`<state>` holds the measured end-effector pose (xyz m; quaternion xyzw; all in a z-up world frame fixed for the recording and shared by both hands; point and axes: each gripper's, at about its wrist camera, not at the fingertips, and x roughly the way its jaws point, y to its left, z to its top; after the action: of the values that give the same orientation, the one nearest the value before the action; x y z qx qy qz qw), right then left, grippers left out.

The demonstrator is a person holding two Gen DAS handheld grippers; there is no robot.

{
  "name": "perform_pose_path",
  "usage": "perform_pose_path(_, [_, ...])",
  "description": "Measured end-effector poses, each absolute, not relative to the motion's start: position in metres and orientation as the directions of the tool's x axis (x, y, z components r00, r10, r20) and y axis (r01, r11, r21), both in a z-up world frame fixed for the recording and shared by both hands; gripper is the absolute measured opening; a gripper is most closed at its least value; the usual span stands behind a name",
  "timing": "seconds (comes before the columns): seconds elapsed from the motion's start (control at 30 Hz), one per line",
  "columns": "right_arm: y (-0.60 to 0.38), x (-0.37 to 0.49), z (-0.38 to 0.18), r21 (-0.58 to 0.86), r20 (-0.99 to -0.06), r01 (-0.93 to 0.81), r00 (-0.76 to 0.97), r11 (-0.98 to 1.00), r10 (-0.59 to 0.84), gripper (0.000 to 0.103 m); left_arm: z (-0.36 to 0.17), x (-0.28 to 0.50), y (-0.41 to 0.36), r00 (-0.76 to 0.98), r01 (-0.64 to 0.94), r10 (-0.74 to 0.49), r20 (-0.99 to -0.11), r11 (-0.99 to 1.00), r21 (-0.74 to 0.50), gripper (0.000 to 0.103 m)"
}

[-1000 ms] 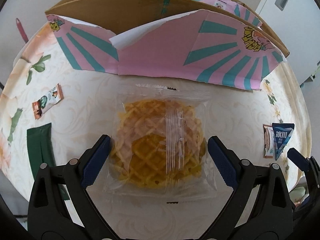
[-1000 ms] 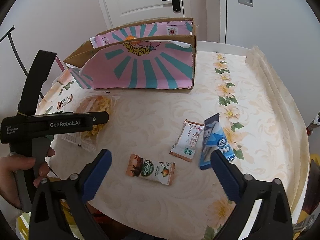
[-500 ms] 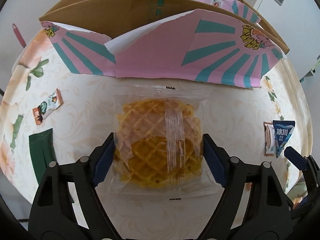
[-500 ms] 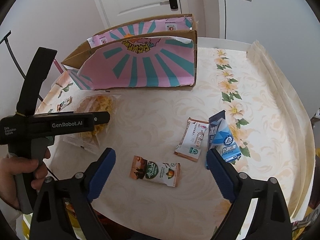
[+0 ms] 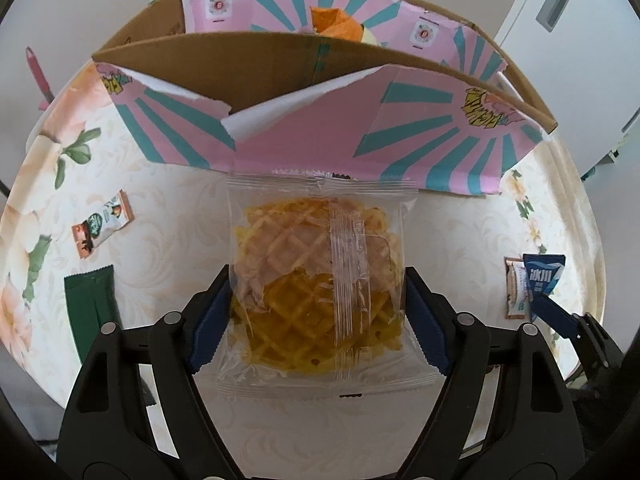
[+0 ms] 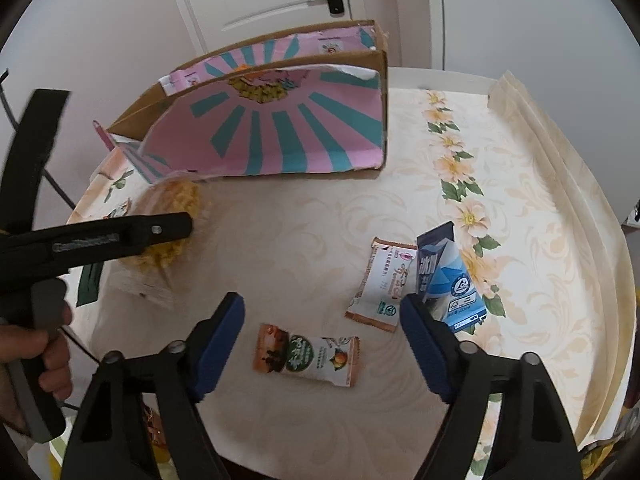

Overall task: Organize snacks
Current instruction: 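Close the left tool on the waffle packet while the right tool lowers to the white packet, then close the right tool on the white red-printed packet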

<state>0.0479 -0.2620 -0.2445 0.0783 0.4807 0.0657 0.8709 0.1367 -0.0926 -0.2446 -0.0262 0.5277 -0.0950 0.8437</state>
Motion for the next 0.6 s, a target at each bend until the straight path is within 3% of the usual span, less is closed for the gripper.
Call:
perform_pose_path(0.4, [-0.272,0.066,-0.255,0.131,-0.843,0.047,0.531,0.990,0.086,0.050,-0.233,0.132,-0.084,0.429,0.169,-0.227,-0.874,0.971,-0.169,0.078])
perform_pose_path(0.6, [-0.271,0.066,-0.256,0.057,-0.842,0.060,0.539,0.997,0.016,0.030,-0.232,0.131,-0.083,0.430,0.183,-0.238,-0.871,0.967,-0.174,0.078])
